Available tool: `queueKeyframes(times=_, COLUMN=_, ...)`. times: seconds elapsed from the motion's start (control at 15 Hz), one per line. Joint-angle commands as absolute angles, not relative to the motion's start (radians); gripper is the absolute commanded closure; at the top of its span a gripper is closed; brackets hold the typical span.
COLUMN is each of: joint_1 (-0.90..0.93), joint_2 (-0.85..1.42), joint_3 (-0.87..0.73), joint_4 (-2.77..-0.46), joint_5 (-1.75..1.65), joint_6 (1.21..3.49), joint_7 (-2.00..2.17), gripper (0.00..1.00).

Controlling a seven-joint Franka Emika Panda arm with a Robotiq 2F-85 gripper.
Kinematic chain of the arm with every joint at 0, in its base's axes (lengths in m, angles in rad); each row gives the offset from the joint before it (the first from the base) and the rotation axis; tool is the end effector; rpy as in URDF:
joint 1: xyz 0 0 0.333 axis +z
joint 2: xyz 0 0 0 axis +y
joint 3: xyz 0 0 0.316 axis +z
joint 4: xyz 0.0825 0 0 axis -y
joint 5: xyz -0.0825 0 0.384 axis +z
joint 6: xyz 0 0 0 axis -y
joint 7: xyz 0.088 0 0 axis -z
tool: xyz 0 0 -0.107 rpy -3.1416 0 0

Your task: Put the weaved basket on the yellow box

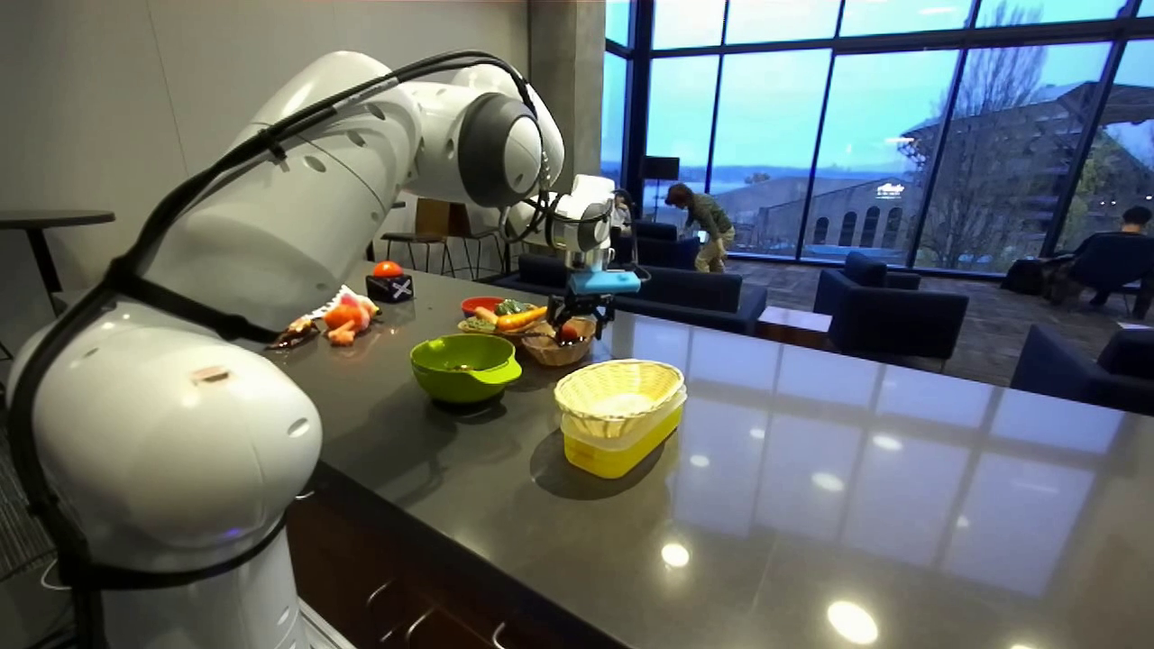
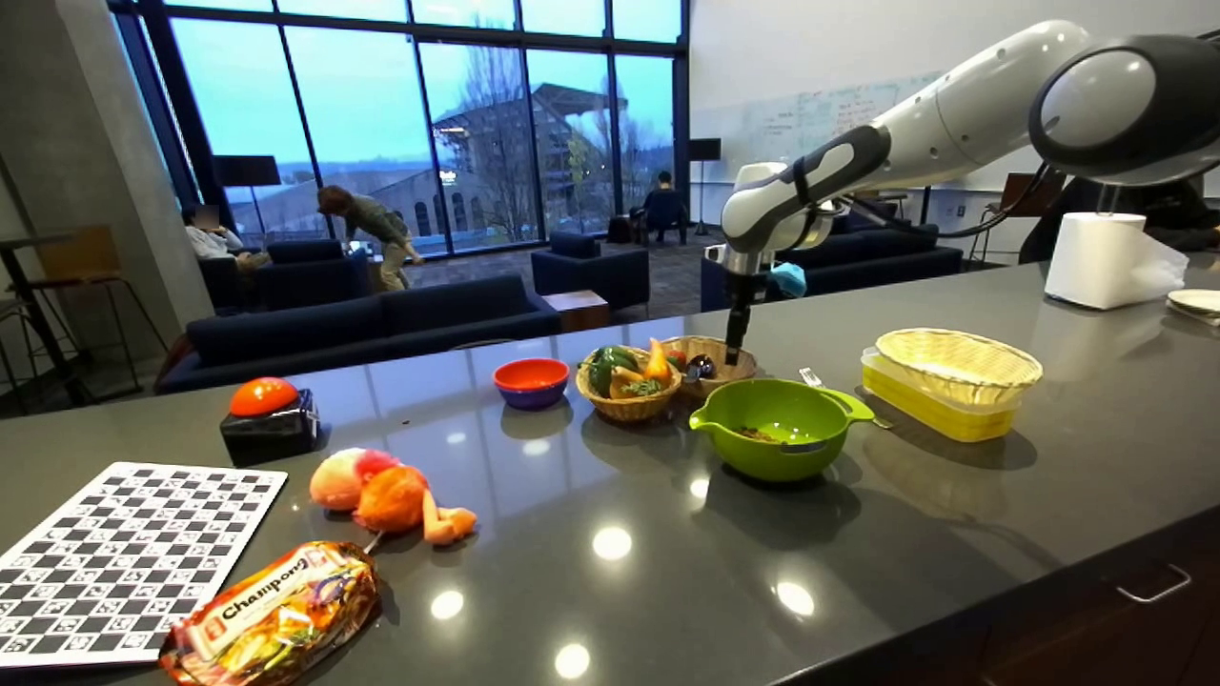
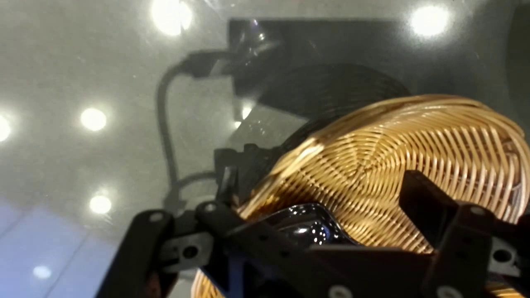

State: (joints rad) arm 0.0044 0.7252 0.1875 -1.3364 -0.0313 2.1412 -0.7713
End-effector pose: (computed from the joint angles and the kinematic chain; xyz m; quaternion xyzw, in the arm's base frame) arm 0.7373 0.1091 0.3134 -0.8926 -0.4461 -0.0573 0.0323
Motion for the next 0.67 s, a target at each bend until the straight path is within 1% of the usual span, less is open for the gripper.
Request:
queueKeyframes(times=0.0, joint_1=-0.014, joint_2=0.728, joint_3=0.201, joint_4=-1.343, joint_5=-0.002, joint_6=2.173, joint_7=-0.825, gripper=0.0)
queueKeyframes(times=0.6, joint_1=-0.03, joint_2=0.791, joint_3=0.192, joint_4=-1.312, joint_5=0.02, joint_6=2.193, joint_7=-0.817, gripper=0.0)
